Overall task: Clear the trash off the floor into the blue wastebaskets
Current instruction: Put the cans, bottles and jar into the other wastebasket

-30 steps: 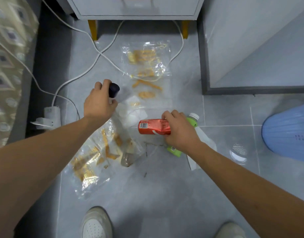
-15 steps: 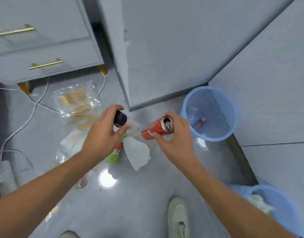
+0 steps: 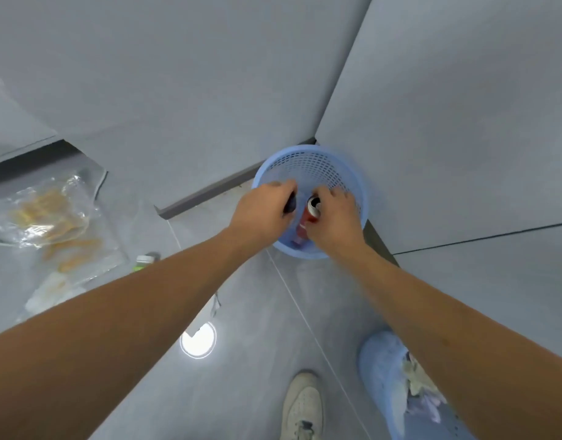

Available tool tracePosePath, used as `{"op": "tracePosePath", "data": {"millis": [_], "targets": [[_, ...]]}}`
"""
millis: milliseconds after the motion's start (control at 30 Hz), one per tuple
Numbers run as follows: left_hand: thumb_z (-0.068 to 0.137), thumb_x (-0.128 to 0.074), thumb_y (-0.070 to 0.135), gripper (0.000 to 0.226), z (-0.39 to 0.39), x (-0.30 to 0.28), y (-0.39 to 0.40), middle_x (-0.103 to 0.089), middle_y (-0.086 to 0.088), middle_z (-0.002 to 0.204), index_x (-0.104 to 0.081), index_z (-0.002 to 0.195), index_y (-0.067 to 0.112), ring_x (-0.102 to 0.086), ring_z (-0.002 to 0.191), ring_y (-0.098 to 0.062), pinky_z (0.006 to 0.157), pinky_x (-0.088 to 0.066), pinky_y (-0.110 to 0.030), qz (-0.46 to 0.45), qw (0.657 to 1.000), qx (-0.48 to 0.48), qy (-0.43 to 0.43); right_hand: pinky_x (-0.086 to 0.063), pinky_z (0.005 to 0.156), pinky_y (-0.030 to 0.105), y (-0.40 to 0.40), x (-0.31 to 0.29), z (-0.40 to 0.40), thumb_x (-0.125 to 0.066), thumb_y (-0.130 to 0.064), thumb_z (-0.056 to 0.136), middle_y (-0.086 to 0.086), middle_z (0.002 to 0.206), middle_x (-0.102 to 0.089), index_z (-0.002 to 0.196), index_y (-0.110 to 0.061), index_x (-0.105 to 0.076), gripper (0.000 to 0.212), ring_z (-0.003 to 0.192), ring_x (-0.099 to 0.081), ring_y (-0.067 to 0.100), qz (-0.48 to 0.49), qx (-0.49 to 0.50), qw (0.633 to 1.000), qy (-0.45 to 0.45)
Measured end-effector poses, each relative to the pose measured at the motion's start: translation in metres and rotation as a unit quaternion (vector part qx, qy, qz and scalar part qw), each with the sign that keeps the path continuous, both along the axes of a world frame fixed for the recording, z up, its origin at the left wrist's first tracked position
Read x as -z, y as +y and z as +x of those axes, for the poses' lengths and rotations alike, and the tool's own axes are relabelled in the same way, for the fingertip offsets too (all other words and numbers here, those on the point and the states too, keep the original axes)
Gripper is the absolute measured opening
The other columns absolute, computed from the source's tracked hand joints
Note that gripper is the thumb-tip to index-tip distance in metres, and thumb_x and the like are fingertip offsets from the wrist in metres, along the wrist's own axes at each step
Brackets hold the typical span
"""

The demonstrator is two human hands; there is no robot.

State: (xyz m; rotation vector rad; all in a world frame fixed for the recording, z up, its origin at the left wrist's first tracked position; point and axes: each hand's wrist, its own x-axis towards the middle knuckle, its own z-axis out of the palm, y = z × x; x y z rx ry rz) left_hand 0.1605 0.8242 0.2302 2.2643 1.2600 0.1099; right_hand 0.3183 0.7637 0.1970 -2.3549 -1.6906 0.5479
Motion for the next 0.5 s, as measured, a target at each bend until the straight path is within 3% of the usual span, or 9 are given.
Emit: {"op": "tracePosePath", "data": {"millis": [100, 200, 300, 400, 500], "targets": [[0.085, -0.064, 0.015, 0.012, 0.023, 0.027, 0.007, -0.066, -0.006, 0.093, -0.059, 0.096, 0.016, -0.063, 0.087, -0.029, 0.065, -0.049, -0.039, -0.011, 0.994, 0.048, 0.096, -0.038, 0.080, 0.038, 0.007, 0.018, 0.012, -0.075, -0.024, 0.080, 0.014, 0.116, -0.058, 0.113, -0.011, -0.055, 0.041, 0.108, -0.050, 0.037, -0.043, -0.047, 0.998, -0.014], [0.088, -0.064, 0.015, 0.007, 0.040, 0.050, 0.008, -0.068, -0.008, 0.098, -0.059, 0.092, 0.017, -0.066, 0.092, -0.030, 0.075, -0.054, -0.040, -0.020, 0.981, 0.084, 0.173, -0.044, 0.090, 0.044, 0.007, 0.034, 0.022, -0.077, -0.028, 0.077, 0.015, 0.123, -0.057, 0.122, -0.012, -0.056, 0.052, 0.116, -0.050, 0.039, -0.069, -0.068, 0.995, -0.029], [0.089, -0.067, 0.023, 0.009, 0.049, 0.067, 0.002, -0.068, -0.011, 0.105, -0.059, 0.091, 0.019, -0.067, 0.097, -0.033, 0.079, -0.054, -0.040, -0.045, 0.971, 0.104, 0.209, -0.050, 0.085, 0.044, 0.004, 0.045, 0.027, -0.077, -0.034, 0.078, 0.016, 0.114, -0.065, 0.115, -0.013, -0.063, 0.044, 0.108, -0.058, 0.040, -0.070, -0.074, 0.994, -0.030], [0.086, -0.073, 0.039, 0.034, 0.048, 0.069, -0.006, -0.069, -0.011, 0.107, -0.069, 0.108, 0.014, -0.067, 0.101, -0.032, 0.077, -0.051, -0.036, -0.065, 0.972, 0.101, 0.201, -0.055, 0.081, 0.042, 0.003, 0.043, 0.029, -0.075, -0.047, 0.069, 0.011, 0.096, -0.071, 0.097, -0.019, -0.068, 0.041, 0.098, -0.065, 0.038, -0.102, -0.077, 0.991, -0.039], [0.090, -0.067, 0.034, 0.030, 0.032, 0.053, -0.018, -0.069, -0.012, 0.108, -0.069, 0.114, 0.014, -0.065, 0.101, -0.033, 0.074, -0.051, -0.037, -0.033, 0.991, 0.093, 0.094, -0.050, 0.084, 0.045, -0.001, 0.024, 0.018, -0.065, -0.045, 0.063, 0.010, 0.096, -0.069, 0.096, -0.016, -0.069, 0.044, 0.101, -0.059, 0.036, -0.059, -0.091, 0.992, -0.057]]}}
